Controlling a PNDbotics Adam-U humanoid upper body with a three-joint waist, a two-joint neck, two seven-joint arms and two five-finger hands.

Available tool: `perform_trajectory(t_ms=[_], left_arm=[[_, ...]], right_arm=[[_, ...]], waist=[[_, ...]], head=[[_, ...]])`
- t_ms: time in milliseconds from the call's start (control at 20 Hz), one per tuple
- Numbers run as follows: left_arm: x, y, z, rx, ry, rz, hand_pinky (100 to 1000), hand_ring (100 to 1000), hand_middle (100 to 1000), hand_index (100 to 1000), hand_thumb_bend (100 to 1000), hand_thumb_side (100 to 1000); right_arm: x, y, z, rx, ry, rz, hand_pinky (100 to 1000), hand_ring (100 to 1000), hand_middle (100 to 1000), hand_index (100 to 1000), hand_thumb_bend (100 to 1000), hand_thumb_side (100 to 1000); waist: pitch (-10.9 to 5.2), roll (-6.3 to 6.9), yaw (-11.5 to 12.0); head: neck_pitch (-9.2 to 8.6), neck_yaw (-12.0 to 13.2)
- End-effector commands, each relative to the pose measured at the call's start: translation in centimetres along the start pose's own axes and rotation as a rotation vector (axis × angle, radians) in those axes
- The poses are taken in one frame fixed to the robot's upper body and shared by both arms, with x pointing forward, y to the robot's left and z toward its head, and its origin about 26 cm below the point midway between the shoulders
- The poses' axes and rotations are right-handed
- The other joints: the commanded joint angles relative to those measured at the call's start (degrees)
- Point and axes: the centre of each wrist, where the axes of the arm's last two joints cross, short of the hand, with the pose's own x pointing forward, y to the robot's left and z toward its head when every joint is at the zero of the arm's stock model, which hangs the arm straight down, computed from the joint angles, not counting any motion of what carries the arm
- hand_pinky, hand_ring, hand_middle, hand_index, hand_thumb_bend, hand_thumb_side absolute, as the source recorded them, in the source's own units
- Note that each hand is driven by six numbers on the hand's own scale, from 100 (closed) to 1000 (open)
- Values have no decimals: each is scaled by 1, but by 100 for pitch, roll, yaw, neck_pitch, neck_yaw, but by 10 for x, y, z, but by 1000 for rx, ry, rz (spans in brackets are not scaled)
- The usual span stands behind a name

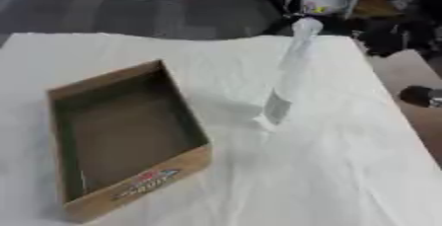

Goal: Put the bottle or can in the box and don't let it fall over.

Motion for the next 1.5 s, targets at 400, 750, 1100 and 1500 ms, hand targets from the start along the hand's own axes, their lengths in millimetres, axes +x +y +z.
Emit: perform_trajectory(t_ms=[400, 750, 1100, 1500], left_arm=[[10, 2, -7, -33, -32, -22, 680, 544, 661, 832, 118, 770], [12, 2, -10, -42, -44, -26, 681, 543, 661, 832, 117, 770], [13, 2, -13, -48, -53, -27, 681, 543, 661, 832, 116, 770], [15, 1, -16, -58, -69, -23, 682, 543, 661, 832, 115, 768]], right_arm=[[-4, -28, 10, -77, -14, 55, 895, 965, 989, 870, 324, 384], [-11, -36, 12, -159, -1, 21, 895, 963, 992, 871, 323, 379], [-12, -40, 7, -181, 1, 7, 900, 973, 1000, 882, 346, 377], [-18, -42, 1, -198, 27, -15, 902, 979, 1000, 885, 359, 375]], waist=[[-23, -58, 110], [43, -123, 238], [99, -161, 340], [137, -174, 443]], head=[[0, -149], [-49, -296], [-68, -508], [-142, -681]])
